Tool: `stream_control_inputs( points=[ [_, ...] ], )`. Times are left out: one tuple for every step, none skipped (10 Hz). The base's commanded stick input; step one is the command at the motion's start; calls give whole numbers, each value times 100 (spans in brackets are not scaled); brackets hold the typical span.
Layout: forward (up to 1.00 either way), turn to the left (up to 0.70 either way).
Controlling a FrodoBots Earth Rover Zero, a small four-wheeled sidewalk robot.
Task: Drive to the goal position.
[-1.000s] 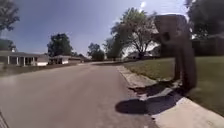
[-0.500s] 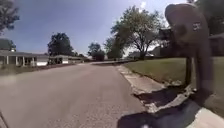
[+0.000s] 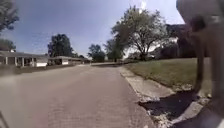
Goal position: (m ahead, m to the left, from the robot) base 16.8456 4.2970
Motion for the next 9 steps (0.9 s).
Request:
stream_control_inputs(
  points=[
    [70, 0],
    [70, 0],
    [70, 0],
    [70, 0],
    [70, 0],
    [70, 0],
    [70, 0],
    [70, 0],
    [70, 0]
  ],
)
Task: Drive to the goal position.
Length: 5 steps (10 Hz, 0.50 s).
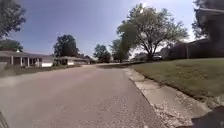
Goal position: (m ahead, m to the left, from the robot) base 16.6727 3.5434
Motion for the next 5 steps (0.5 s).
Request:
stream_control_inputs(
  points=[
    [70, 0],
    [70, 0],
    [70, 0],
    [70, 0],
    [70, 0]
  ],
)
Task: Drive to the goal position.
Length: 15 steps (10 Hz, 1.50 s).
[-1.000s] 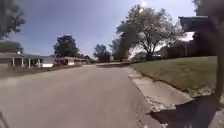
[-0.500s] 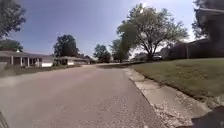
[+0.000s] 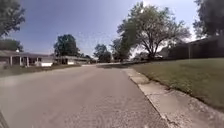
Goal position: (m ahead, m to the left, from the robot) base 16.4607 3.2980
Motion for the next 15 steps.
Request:
stream_control_inputs(
  points=[
    [70, 0],
    [70, 0],
    [70, 0],
    [70, 0],
    [70, 0],
    [70, 0],
    [70, 0],
    [70, 0],
    [70, 0],
    [70, 0],
    [70, 0],
    [70, 0],
    [70, 0],
    [70, 0],
    [70, 0]
  ],
)
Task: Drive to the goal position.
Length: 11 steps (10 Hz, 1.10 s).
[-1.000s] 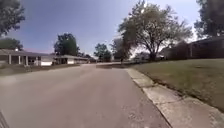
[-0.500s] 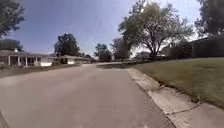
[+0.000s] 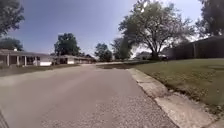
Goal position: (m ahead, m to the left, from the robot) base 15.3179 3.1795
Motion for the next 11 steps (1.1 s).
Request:
stream_control_inputs(
  points=[
    [70, 0],
    [70, 0],
    [70, 0],
    [70, 0],
    [70, 0],
    [70, 0],
    [70, 0],
    [70, 0],
    [70, 0],
    [70, 0],
    [70, 0]
  ],
)
